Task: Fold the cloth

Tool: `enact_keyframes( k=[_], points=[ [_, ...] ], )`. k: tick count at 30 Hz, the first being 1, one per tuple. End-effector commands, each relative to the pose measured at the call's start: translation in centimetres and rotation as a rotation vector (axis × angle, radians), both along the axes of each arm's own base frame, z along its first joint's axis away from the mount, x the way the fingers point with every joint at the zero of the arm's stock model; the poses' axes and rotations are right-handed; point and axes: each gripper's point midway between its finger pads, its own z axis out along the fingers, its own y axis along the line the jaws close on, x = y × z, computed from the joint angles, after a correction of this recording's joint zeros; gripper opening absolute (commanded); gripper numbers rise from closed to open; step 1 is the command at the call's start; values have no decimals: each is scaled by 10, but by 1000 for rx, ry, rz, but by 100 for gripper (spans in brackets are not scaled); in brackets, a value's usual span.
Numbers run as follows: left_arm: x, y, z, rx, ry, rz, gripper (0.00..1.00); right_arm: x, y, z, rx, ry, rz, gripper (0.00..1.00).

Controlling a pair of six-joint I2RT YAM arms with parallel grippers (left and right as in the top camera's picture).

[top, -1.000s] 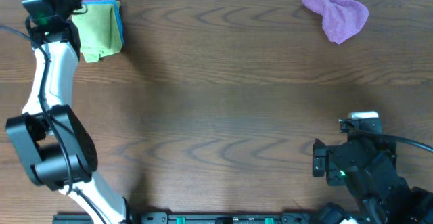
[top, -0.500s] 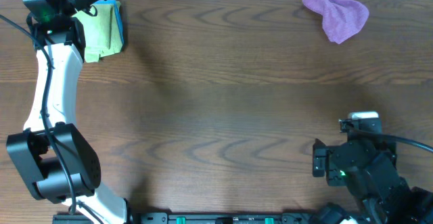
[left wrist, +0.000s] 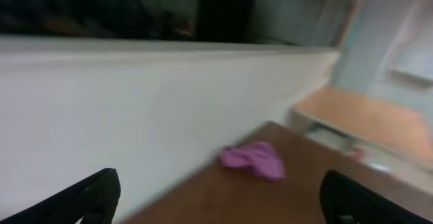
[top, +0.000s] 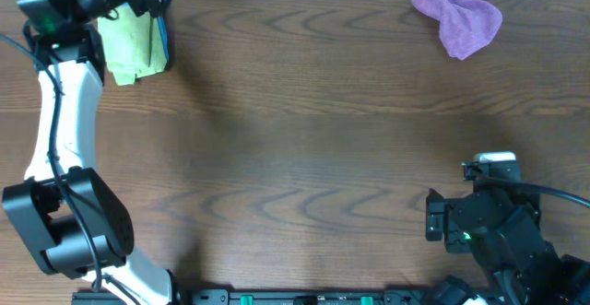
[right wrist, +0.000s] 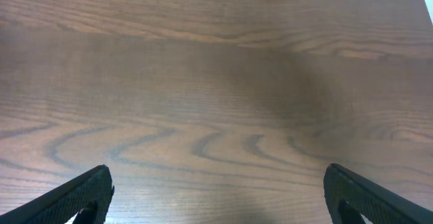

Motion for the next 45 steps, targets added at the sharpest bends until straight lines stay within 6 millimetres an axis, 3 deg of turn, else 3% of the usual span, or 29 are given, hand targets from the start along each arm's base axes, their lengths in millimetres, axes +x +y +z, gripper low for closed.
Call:
enact_keyframes(
  k=[1, 6, 10, 13, 19, 22, 32, 35, 38, 45],
  points=[
    [22, 47, 24, 55, -149, 280, 95, 1, -2, 0, -1, -5, -18, 99],
    [45, 112, 26, 39, -113, 653, 96, 1, -2, 0, -1, -5, -18, 99],
    [29, 138, 29, 96, -12, 884, 95, 1, -2, 0, -2, -5, -18, 99],
    [-13, 131, 36, 224, 65, 931, 95, 1, -2, 1, -1, -5, -18, 99],
    [-140, 117, 44, 322, 291, 1129, 95, 1, -2, 0, -2, -5, -18, 99],
    [-186, 103, 44, 352, 329, 1130, 95, 1, -2, 1, -1, -5, -18, 99],
    [-306, 70, 23, 335, 362, 1073, 95, 1, -2, 0, -2, -5, -18, 99],
    [-331, 67, 2, 308, 351, 1080, 95, 1, -2, 0, -2, -5, -18, 99],
    [-342, 66, -21, 292, 321, 1086, 95, 1, -2, 0, -2, -5, -18, 99],
    [-330, 69, -87, 271, 270, 1102, 95, 1, -2, 1, -1, -5, -18, 99]
  ],
)
